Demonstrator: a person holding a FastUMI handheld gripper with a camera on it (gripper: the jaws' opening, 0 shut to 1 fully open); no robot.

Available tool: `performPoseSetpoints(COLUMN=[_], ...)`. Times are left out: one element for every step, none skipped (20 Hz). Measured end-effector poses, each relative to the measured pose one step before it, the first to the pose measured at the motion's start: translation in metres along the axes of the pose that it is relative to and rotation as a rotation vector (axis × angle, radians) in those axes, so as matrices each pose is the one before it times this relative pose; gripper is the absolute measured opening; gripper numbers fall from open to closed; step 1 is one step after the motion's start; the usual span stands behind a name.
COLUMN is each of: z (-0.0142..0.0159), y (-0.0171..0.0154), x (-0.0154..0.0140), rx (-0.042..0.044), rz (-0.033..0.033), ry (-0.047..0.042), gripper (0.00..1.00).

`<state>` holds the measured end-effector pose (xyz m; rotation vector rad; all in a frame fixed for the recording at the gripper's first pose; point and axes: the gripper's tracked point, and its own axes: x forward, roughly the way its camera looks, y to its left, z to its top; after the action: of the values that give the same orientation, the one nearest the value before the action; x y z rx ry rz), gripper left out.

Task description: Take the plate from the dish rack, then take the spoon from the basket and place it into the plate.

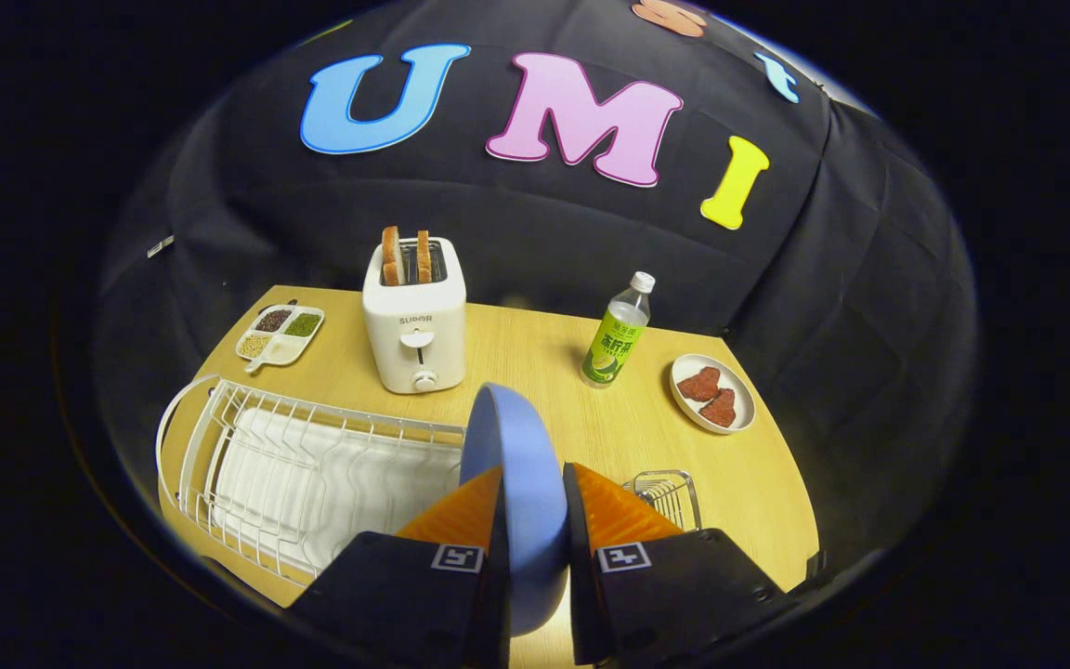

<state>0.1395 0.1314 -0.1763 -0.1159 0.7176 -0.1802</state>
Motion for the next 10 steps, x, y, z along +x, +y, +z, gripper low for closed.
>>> performPoseSetpoints(z=[0.00371, 0.00192, 0.00174, -0.00119, -0.00003, 0.00129, -0.00095, -0.00005, -0.00079, 0.00137], y=[-0.00533, -0.00502, -0.00094, -0.00201, -0.00326, -0.00152, 0.00545, 0.00553, -0.00248, -0.00503], x=[-0.00294, -0.00261, -0.00162, -0.00055, 0.00002, 0.00154, -0.0012, 0.00062, -0.00164, -0.00103], rx=[0.01256, 0.01135, 0.00393, -0.00113, 0.00445, 0.01354, 0.02969, 0.03228, 0.01927, 0.00486], rz=[-0.01718, -0.01634, 0.00004, 0.0014, -0.00442, 0.00594, 0.04305, 0.03834, 0.00892, 0.00947], ry=[-0.01243, -0.01185, -0.01191, -0.00172, 0.00075, -0.00138, 0.00727, 0.00875, 0.0073, 0.00011], gripper=[0.3, 0.28, 0.28, 0.28, 0.27, 0.27, 0.26, 0.22, 0.22, 0.22])
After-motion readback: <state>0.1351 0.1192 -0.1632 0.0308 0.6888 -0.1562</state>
